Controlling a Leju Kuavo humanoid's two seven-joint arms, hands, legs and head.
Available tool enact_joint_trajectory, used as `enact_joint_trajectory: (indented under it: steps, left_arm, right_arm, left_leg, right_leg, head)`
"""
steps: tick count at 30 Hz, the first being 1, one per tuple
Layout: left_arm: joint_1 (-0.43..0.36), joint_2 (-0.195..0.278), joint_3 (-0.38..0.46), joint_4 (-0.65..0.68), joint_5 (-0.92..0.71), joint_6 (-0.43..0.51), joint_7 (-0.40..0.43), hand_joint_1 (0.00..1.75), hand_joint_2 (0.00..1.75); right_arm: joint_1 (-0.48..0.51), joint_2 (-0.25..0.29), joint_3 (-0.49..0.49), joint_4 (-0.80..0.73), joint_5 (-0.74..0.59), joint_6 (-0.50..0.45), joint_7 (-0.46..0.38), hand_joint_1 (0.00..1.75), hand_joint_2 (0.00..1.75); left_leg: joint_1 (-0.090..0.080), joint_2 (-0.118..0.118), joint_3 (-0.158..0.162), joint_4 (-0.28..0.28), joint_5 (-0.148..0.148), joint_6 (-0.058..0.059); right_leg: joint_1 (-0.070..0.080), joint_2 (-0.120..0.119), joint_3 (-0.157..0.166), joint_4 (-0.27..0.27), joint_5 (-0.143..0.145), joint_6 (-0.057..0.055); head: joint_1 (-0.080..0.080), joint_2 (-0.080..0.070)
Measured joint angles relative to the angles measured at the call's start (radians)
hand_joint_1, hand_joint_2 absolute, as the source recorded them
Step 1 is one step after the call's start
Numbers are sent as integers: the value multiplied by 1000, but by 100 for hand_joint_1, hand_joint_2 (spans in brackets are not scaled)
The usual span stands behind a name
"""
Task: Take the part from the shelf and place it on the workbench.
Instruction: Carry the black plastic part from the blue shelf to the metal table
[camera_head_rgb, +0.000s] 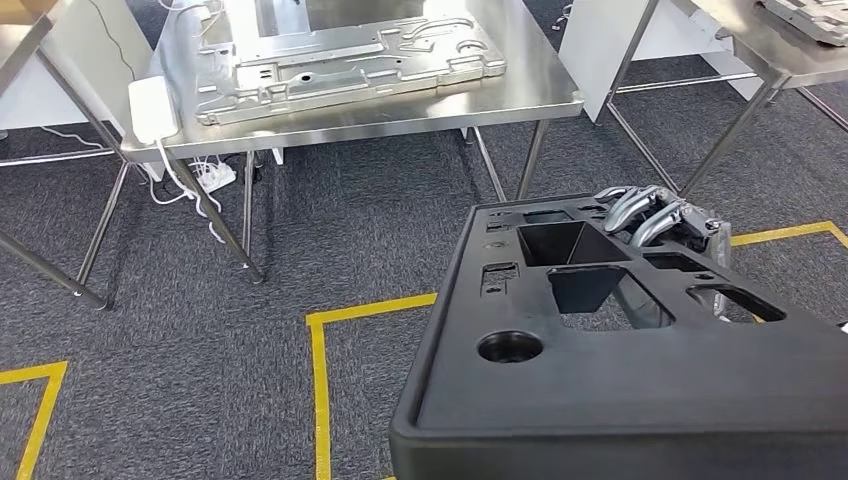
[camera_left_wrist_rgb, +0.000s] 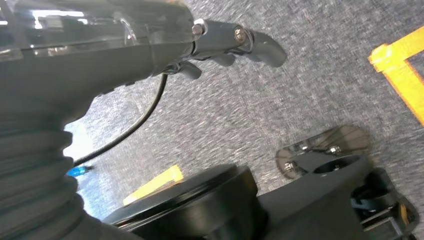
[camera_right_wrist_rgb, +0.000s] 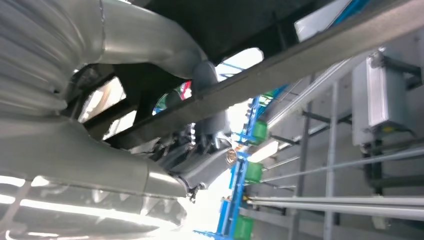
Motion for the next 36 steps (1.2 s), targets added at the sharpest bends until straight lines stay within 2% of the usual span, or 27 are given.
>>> enact_joint_trajectory:
  steps: [1, 3, 4, 5, 6, 8, 9, 10, 11, 14, 15, 16, 17, 19, 20, 21, 22, 24, 25, 26, 28, 30, 31, 32, 34, 35, 36]
  left_arm:
    - [0, 0, 0, 0, -1, 0, 1, 0, 175]
    - [2, -1, 0, 0, -2, 0, 2, 0, 175]
    - [2, -1, 0, 0, -2, 0, 2, 0, 175]
    - [3, -1, 0, 0, -3, 0, 2, 0, 175]
    - [4, -2, 0, 0, -3, 0, 2, 0, 175]
    - [6, -2, 0, 0, -3, 0, 2, 0, 175]
    - [7, -3, 0, 0, -4, 0, 2, 0, 175]
    - [8, -3, 0, 0, -4, 0, 2, 0, 175]
    - [8, -3, 0, 0, -4, 0, 3, 0, 175]
    - [8, -3, 0, 0, -4, 1, 2, 0, 175]
    - [8, -3, 0, 0, -4, 2, 2, 0, 175]
    - [8, -3, 0, 0, -4, 2, 2, 0, 175]
    - [6, -3, 0, 0, -3, 3, 2, 0, 175]
    - [-2, -3, 1, -1, -1, 4, 0, 0, 175]
    - [-6, -3, 1, -1, -1, 5, 0, 0, 175]
    - [-9, -3, 1, -1, 0, 5, 0, 0, 175]
    - [-9, -3, 1, -1, -1, 6, 2, 0, 175]
    - [-5, -3, 1, 0, -2, 6, 5, 0, 175]
    - [-2, -3, 1, 0, -3, 6, 6, 0, 175]
    - [1, -3, 1, 1, -3, 6, 7, 0, 175]
    - [2, -3, 1, 1, -3, 6, 7, 0, 175]
    - [3, -3, 1, 1, -4, 6, 6, 0, 175]
    - [3, -3, 1, 0, -4, 6, 6, 0, 175]
    - [4, -3, 1, 0, -4, 6, 6, 0, 175]
    - [6, -3, 1, 0, -5, 6, 7, 0, 175]
    - [6, -3, 1, 0, -5, 6, 7, 0, 175]
    - [7, -3, 1, 0, -5, 6, 7, 0, 175]
  right_arm:
    - [-1, 0, -2, 0, 0, 0, 0, 175, 175]
    - [0, 0, -4, 0, 0, 0, 0, 175, 175]
    - [2, 0, -5, 0, 0, 0, 0, 175, 175]
    - [3, 0, -6, 0, 0, 0, 0, 175, 175]
    - [4, 0, -6, 0, 0, 0, 0, 175, 175]
    - [4, 0, -6, 0, 0, 0, 0, 175, 175]
    - [3, 0, -6, 0, 0, 0, 0, 175, 175]
    - [3, 0, -7, 0, 0, 0, 0, 175, 175]
    - [3, 0, -7, 0, 0, 0, 0, 175, 175]
    - [3, 1, -7, 0, 0, 0, 0, 175, 175]
    - [3, 1, -7, 0, 0, 0, 0, 175, 175]
    - [3, 1, -6, 0, 0, 0, 0, 175, 175]
    - [3, 2, -6, 0, 0, 0, 0, 175, 175]
    - [4, 3, -6, 0, 0, 0, 0, 175, 175]
    - [4, 4, -6, 0, 1, 0, 1, 175, 175]
    - [5, 4, -5, 0, 1, 0, 1, 175, 175]
    - [5, 5, -5, 0, 2, 0, 1, 175, 175]
    - [5, 5, -5, 0, 2, 0, 1, 175, 175]
    - [5, 6, -6, 0, 2, 0, 1, 175, 175]
    - [5, 6, -6, 0, 2, 0, 0, 175, 175]
    - [5, 6, -6, 0, 3, 0, 0, 175, 175]
    - [4, 6, -6, -2, 3, -1, 0, 175, 175]
    - [4, 6, -7, -3, 4, -2, 0, 175, 175]
    - [4, 6, -8, -3, 4, -3, -1, 175, 175]
    - [7, 6, -9, -4, 5, -6, -1, 175, 175]
    - [9, 6, -10, -4, 5, -7, 0, 175, 175]
    - [10, 6, -12, -4, 6, -7, 0, 175, 175]
  left_leg:
    - [1, -1, 6, -4, 0, 5]
    - [-3, 0, 11, -5, -5, 15]
    - [-5, -1, 14, -4, -9, 18]
    - [-7, -2, 17, -4, -12, 20]
    - [-9, -4, 23, -4, -17, 20]
    - [-10, -8, 40, -3, -29, 17]
    - [-12, -10, 46, -2, -36, 14]
    - [-14, -12, 50, -1, -42, 11]
    - [-16, -12, 52, -1, -47, 7]
    - [-15, -11, 57, -1, -57, -4]
    - [-14, -9, 52, 16, -68, -9]
    - [-12, -7, 37, 52, -87, -13]
    - [-10, -5, 8, 114, -114, -17]
    - [-4, -2, -70, 261, -165, -25]
    - [0, -1, -97, 307, -171, -27]
    - [3, 0, -103, 310, -155, -29]
    - [6, 0, -89, 268, -119, -30]
    - [9, 5, -31, 120, -35, -31]
    - [6, 8, -8, 61, -13, -31]
    - [3, 11, 4, 27, -6, -29]
    - [-5, 9, 4, 14, -16, -20]
    - [-2, 5, 12, 5, -17, -7]
    - [1, 4, 19, 0, -18, 0]
    - [3, 4, 25, -4, -19, 6]
    - [0, 5, 31, -5, -26, 15]
    - [-1, 4, 34, -5, -30, 18]
    - [-2, 2, 39, -5, -35, 18]
  right_leg:
    - [3, 1, -25, 49, -24, 0]
    - [8, 2, -111, 199, -80, -5]
    - [11, 2, -153, 261, -92, -6]
    - [12, 2, -179, 290, -85, -6]
    - [13, 2, -184, 275, -56, -7]
    - [14, 2, -145, 152, 36, -10]
    - [16, 3, -117, 83, 70, -12]
    - [16, 3, -95, 34, 87, -14]
    - [16, 3, -83, 8, 90, -17]
    - [11, 4, -72, -3, 79, -31]
    - [8, 4, -67, -5, 76, -38]
    - [4, 3, -62, -7, 74, -43]
    - [3, 2, -57, -7, 71, -48]
    - [2, 0, -50, -7, 64, -51]
    - [1, 0, -45, -7, 60, -51]
    - [-1, 1, -39, -7, 55, -49]
    - [-3, 2, -31, -7, 50, -46]
    - [-7, 6, -15, -9, 39, -36]
    - [-8, 7, -11, -11, 36, -30]
    - [-8, 8, -10, -13, 34, -23]
    - [-7, 6, -9, -21, 35, -10]
    - [-6, 3, -7, -21, 27, 0]
    - [-4, 3, -20, 9, 11, 1]
    - [-1, 3, -48, 63, -14, 0]
    - [6, 3, -140, 220, -70, -3]
    - [8, 3, -179, 279, -81, -3]
    - [9, 3, -202, 301, -70, -4]
  head:
    - [4, 0]
    - [13, 0]
    - [17, 0]
    - [20, 0]
    - [23, 0]
    - [30, 0]
    - [33, 0]
    - [36, 0]
    - [35, 0]
    - [25, 0]
    - [21, 0]
    - [17, 0]
    - [13, 0]
    - [6, 0]
    - [5, 0]
    - [4, 0]
    - [4, 0]
    - [2, 0]
    - [0, 0]
    - [-2, 0]
    - [-4, 0]
    - [-1, 0]
    - [2, 0]
    - [7, 0]
    - [19, 0]
    - [23, 0]
    - [26, 0]
